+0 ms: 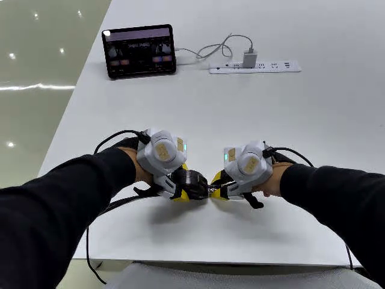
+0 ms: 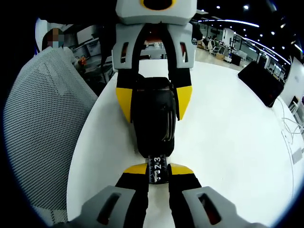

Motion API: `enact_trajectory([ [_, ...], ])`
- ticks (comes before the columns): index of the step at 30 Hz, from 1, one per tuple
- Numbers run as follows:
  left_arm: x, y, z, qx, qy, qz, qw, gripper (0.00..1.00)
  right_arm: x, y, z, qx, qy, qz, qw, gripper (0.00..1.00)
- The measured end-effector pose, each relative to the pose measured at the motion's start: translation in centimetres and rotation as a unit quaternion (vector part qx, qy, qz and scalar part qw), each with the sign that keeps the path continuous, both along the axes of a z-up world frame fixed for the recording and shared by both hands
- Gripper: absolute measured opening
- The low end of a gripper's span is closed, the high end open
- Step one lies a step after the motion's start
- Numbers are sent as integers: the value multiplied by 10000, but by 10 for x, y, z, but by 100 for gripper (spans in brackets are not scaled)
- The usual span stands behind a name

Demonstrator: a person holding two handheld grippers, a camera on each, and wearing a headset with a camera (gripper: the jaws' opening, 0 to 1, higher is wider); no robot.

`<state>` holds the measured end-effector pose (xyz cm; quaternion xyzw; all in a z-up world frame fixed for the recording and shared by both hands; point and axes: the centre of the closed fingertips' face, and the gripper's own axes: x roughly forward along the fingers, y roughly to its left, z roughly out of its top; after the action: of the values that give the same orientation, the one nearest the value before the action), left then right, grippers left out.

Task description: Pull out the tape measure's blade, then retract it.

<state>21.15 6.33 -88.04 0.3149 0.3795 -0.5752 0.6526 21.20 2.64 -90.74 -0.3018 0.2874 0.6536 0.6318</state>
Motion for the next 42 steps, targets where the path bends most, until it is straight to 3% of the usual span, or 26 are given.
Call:
enact_trajectory([
  [42,0,-1,1,-48,-61,18,10000,34,5,-32,1,-176,-47,-187,9997,11],
])
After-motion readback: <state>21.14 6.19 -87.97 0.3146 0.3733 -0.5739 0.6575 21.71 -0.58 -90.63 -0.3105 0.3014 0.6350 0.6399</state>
